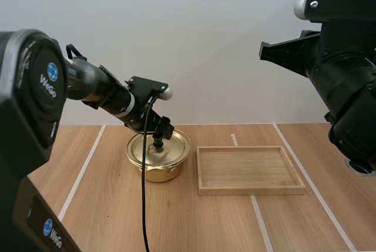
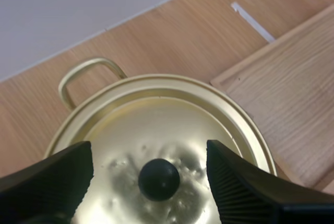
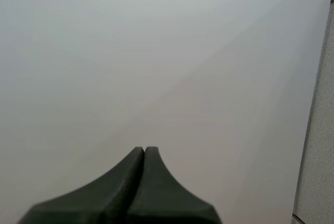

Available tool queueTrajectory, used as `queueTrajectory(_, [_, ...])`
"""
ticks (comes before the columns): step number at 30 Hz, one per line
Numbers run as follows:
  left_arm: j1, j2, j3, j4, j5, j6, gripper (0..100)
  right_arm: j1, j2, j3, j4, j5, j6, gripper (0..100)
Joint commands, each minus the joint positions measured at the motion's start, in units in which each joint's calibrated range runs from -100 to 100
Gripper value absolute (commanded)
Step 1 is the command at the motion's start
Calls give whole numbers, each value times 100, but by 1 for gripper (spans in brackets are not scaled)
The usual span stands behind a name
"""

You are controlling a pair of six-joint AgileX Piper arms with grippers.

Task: Open the pot, put the pineapple inside, and close it

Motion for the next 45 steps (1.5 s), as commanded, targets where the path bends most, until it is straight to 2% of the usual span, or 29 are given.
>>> queueTrajectory(1, [-23,-443,-169,-146,-186,-275,100,-23,-65,19,5,41,0,0])
queueTrajectory(9, [-15,-1994,-184,-304,-1110,-488,100,-74,-65,19,5,64,0,0])
queueTrajectory(14, [-15,-2979,-170,-318,-1793,-500,100,-206,-65,19,5,764,0,0])
queueTrajectory(18, [-15,-3752,-158,-306,-1845,-600,100,-249,-65,19,5,1461,0,0])
queueTrajectory(23, [-15,-4353,-56,-292,-1845,-813,99,-296,-65,19,5,1620,0,0])
queueTrajectory(25, [-15,-4571,80,-226,-1845,-945,62,-296,-65,19,5,1620,0,0])
queueTrajectory(27, [-15,-4730,196,-164,-1845,-1044,18,-296,-65,19,5,1620,0,0])
queueTrajectory(28, [-15,-4833,275,-99,-1845,-1044,0,-296,-65,19,5,1620,0,0])
queueTrajectory(34, [-15,-5380,540,227,-1916,-1443,0,-296,-75,19,5,1620,0,0])
queueTrajectory(43, [-15,-6427,1168,346,-3078,-2162,0,-387,-248,19,5,1692,0,0])
queueTrajectory(45, [-15,-6695,1418,346,-3483,-2381,0,-458,-310,66,5,1774,214,0])
